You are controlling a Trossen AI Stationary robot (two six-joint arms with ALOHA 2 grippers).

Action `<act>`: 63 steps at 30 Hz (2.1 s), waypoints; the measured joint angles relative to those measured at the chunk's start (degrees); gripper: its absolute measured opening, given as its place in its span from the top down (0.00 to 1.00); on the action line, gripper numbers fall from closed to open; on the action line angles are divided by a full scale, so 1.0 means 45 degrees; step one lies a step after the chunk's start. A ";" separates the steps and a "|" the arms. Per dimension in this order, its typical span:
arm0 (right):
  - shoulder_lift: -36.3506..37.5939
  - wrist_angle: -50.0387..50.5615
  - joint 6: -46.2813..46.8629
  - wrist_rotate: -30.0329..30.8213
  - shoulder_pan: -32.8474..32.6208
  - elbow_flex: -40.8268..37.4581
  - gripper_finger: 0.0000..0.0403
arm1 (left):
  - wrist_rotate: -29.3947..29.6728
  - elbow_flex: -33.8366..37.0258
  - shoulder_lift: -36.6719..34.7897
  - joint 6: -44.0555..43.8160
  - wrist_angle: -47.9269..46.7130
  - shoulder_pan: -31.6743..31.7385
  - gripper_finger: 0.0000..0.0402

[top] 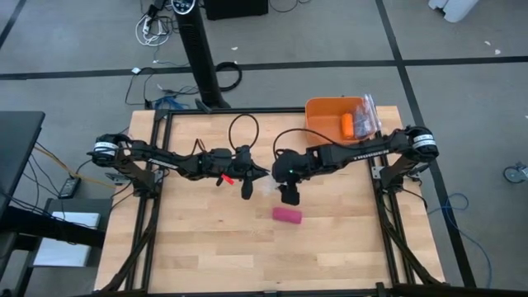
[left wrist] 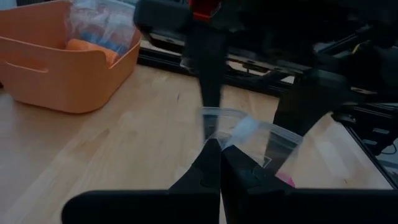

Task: Roll bandage
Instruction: Insert the pink bandage into the transparent zip bag

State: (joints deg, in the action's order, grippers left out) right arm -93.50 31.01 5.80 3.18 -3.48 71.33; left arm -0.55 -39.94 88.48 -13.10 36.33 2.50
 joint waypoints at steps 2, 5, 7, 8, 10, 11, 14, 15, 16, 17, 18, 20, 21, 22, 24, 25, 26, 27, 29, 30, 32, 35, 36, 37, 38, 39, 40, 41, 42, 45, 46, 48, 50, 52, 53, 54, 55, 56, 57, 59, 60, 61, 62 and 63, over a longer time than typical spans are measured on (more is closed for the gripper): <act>-0.0060 -0.0155 -0.0462 0.0165 -0.0088 0.0000 0.54 | 0.0023 0.0000 -0.0003 0.0000 0.0038 0.0000 1.00; -0.0241 -0.0470 -0.0850 0.0335 -0.0148 -0.0001 0.73 | 0.0041 0.0000 -0.0001 -0.0005 0.0093 0.0000 1.00; -0.0301 -0.0858 -0.1167 0.0339 -0.0152 0.0006 0.88 | 0.0077 0.0000 -0.0002 -0.0036 0.0160 0.0000 1.00; -0.0358 -0.1071 -0.1369 0.0340 -0.0158 0.0024 0.94 | 0.0082 0.0000 -0.0003 -0.0064 0.0170 0.0000 1.00; -0.0468 -0.1115 -0.1650 0.0374 -0.0206 0.0000 0.96 | 0.0077 0.0000 -0.0003 -0.0117 0.0282 0.0000 1.00; -0.0554 -0.1301 -0.1716 0.0374 -0.0206 0.0000 0.95 | 0.0077 0.0000 -0.0003 -0.0126 0.0367 0.0000 1.00; -0.0668 -0.1343 -0.1594 0.0715 -0.0215 -0.0082 0.91 | 0.0080 0.0000 -0.0003 -0.0136 0.0422 0.0005 1.00; -0.0668 -0.1376 -0.1530 0.1032 -0.0212 -0.0167 0.89 | 0.0077 0.0000 -0.0003 -0.0141 0.0445 0.0005 1.00; -0.0668 -0.1443 -0.1535 0.1352 -0.0206 -0.0281 0.87 | 0.0054 0.0000 -0.0003 -0.0143 0.0462 0.0000 1.00; -0.0664 -0.1387 -0.1538 0.1613 -0.0206 -0.0369 0.85 | -0.0049 0.0000 -0.0003 -0.0155 0.0463 0.0000 1.00; -0.0628 -0.1239 -0.1537 0.1823 -0.0206 -0.0412 0.82 | -0.0115 0.0000 -0.0003 -0.0184 0.0475 0.0000 1.00; -0.0534 -0.1173 -0.1535 0.2032 -0.0239 -0.0409 0.76 | -0.0173 0.0000 -0.0003 -0.0199 0.0492 0.0000 1.00; -0.0447 -0.1154 -0.1540 0.2045 -0.0289 -0.0396 0.72 | -0.0244 0.0000 -0.0003 -0.0199 0.0498 0.0000 1.00; -0.0378 -0.1001 -0.1540 0.2040 -0.0345 -0.0398 0.69 | -0.0312 0.0000 -0.0003 -0.0199 0.0531 0.0000 1.00; -0.0247 -0.0867 -0.1540 0.2036 -0.0460 -0.0398 0.62 | -0.0331 0.0000 -0.0003 -0.0195 0.0540 0.0000 1.00; -0.0132 -0.0702 -0.1540 0.2018 -0.0508 -0.0398 0.59 | -0.0340 0.0000 -0.0003 -0.0189 0.0522 0.0000 1.00; 0.0029 -0.0558 -0.1505 0.2020 -0.0559 -0.0403 0.56 | -0.0343 0.0000 -0.0003 -0.0187 0.0515 0.0000 1.00; 0.0203 -0.0530 -0.1407 0.2032 -0.0601 -0.0403 0.54 | -0.0341 -0.0003 -0.0003 -0.0181 0.0506 0.0000 1.00; 0.0615 -0.0224 -0.1187 0.2050 -0.0668 -0.0403 0.49 | -0.0335 -0.0005 -0.0003 -0.0082 0.0439 0.0003 1.00; 0.0847 -0.0054 -0.1039 0.2118 -0.0716 -0.0403 0.48 | -0.0278 -0.0005 -0.0003 -0.0002 0.0375 0.0022 1.00; 0.1335 0.0246 -0.0773 0.2348 -0.0810 -0.0403 0.45 | -0.0084 0.0016 -0.0003 0.0138 0.0370 0.0033 1.00; 0.2136 0.0901 -0.0394 0.3081 -0.0998 -0.0400 0.43 | 0.0106 0.0237 -0.0008 0.0133 0.0479 0.0118 1.00; 0.2414 0.1179 -0.0234 0.3289 -0.1069 -0.0398 0.42 | 0.0168 0.0358 -0.0008 0.0128 0.0541 0.0161 1.00; 0.2667 0.1458 0.0004 0.3441 -0.1141 -0.0422 0.42 | 0.0191 0.0486 -0.0008 0.0114 0.0614 0.0194 1.00; 0.2929 0.1471 0.0227 0.3574 -0.1194 -0.0521 0.42 | 0.0266 0.0592 -0.0008 0.0083 0.0747 0.0199 1.00; 0.3242 0.1422 0.0428 0.3675 -0.1269 -0.0694 0.42 | 0.0413 0.0715 -0.0007 0.0091 0.0888 0.0206 1.00; 0.3562 0.1443 0.0647 0.3824 -0.1366 -0.0944 0.42 | 0.0570 0.0879 -0.0008 0.0094 0.1118 0.0204 1.00; 0.3872 0.1400 0.0880 0.3977 -0.1464 -0.1228 0.42 | 0.0592 0.1030 -0.0008 0.0099 0.1437 0.0228 1.00; 0.4188 0.1237 0.1111 0.4206 -0.1610 -0.1554 0.42 | 0.0589 0.1222 -0.0004 0.0101 0.1908 0.0268 1.00; 0.5152 0.0339 0.2017 0.4764 -0.2046 -0.2680 0.42 | 0.0575 0.1768 -0.0008 -0.0119 0.3260 0.0440 1.00; 0.5441 -0.0192 0.2334 0.4973 -0.2246 -0.3109 0.42 | 0.0559 0.1953 -0.0008 -0.0264 0.3568 0.0520 1.00; 0.5842 -0.1594 0.2609 0.5207 -0.2663 -0.4002 0.42 | 0.0494 0.2262 -0.0008 -0.0680 0.4206 0.0651 1.00; 0.5981 -0.2716 0.2628 0.5583 -0.3141 -0.4810 0.43 | 0.0474 0.2428 -0.0013 -0.0930 0.4648 0.0737 1.00; 0.5978 -0.3634 0.2625 0.6412 -0.3569 -0.5429 0.43 | 0.0402 0.2531 -0.0013 -0.1134 0.4727 0.0772 1.00; 0.5946 -0.4014 0.2623 0.6861 -0.3724 -0.5662 0.44 | 0.0334 0.2526 -0.0012 -0.1148 0.4712 0.0772 1.00; 0.5861 -0.4414 0.2623 0.7256 -0.3850 -0.5853 0.44 | 0.0298 0.2521 -0.0009 -0.1153 0.4720 0.0772 1.00; 0.5777 -0.4791 0.2605 0.7510 -0.3929 -0.6004 0.45 | 0.0295 0.2521 -0.0012 -0.1163 0.4744 0.0772 1.00; 0.5683 -0.5105 0.2583 0.7758 -0.3979 -0.6148 0.45 | 0.0295 0.2521 -0.0008 -0.1180 0.4746 0.0772 1.00; 0.5609 -0.5253 0.2559 0.8022 -0.3992 -0.6233 0.46 | 0.0295 0.2521 -0.0012 -0.1190 0.4742 0.0772 1.00; 0.5512 -0.5337 0.2577 0.8604 -0.4003 -0.6311 0.49 | 0.0295 0.2521 -0.0008 -0.1195 0.4782 0.0772 1.00; 0.5444 -0.5362 0.2619 0.8896 -0.3983 -0.6314 0.50 | 0.0295 0.2516 -0.0010 -0.1197 0.4812 0.0772 1.00; 0.5384 -0.5351 0.2619 0.9103 -0.3973 -0.6321 0.53 | 0.0295 0.2516 -0.0011 -0.1200 0.4851 0.0772 1.00; 0.5341 -0.5379 0.2567 0.9235 -0.3941 -0.6339 0.56 | 0.0295 0.2516 -0.0008 -0.1203 0.4894 0.0772 1.00; 0.5246 -0.5616 0.2392 0.9291 -0.3882 -0.6338 0.60 | 0.0295 0.2511 -0.0008 -0.1223 0.4910 0.0772 1.00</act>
State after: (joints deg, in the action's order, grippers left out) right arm -69.89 5.74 16.57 44.99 -20.95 42.81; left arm 0.78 -28.64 88.44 -18.61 58.43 5.98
